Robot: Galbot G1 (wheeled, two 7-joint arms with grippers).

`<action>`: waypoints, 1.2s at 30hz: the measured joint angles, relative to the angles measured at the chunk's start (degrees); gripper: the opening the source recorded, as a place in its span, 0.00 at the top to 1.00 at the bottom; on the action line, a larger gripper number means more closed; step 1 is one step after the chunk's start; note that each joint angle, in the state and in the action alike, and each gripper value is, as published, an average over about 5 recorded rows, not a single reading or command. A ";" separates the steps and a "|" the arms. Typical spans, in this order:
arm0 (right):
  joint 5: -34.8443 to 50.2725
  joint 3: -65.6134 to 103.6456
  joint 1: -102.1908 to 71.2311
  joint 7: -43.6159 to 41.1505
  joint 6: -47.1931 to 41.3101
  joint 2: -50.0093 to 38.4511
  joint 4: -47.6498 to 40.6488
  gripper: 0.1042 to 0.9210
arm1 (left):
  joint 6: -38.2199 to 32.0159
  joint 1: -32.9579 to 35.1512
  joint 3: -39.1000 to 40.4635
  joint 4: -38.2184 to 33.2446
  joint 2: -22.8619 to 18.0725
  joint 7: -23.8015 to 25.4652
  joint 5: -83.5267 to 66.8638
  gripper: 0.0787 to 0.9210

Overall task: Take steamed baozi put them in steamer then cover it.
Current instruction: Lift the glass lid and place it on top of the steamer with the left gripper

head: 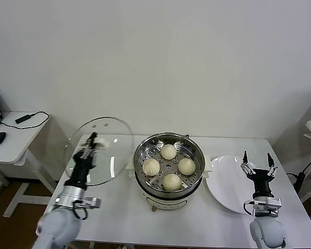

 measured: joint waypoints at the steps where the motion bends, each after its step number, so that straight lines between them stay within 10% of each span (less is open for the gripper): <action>1: 0.00 0.13 0.00 0.05 -0.14 0.05 0.01 0.12 | 1.45 -0.66 1.91 -1.00 -0.05 0.61 0.13 0.87; 17: -0.43 1.63 0.11 0.23 -0.84 1.11 -1.08 0.12 | 21.73 -13.56 29.20 -3.43 -4.59 13.55 8.84 0.87; 36: -0.86 2.32 0.64 0.15 -0.99 2.36 -1.98 0.12 | 30.50 -22.03 38.13 6.17 -12.47 24.87 22.18 0.87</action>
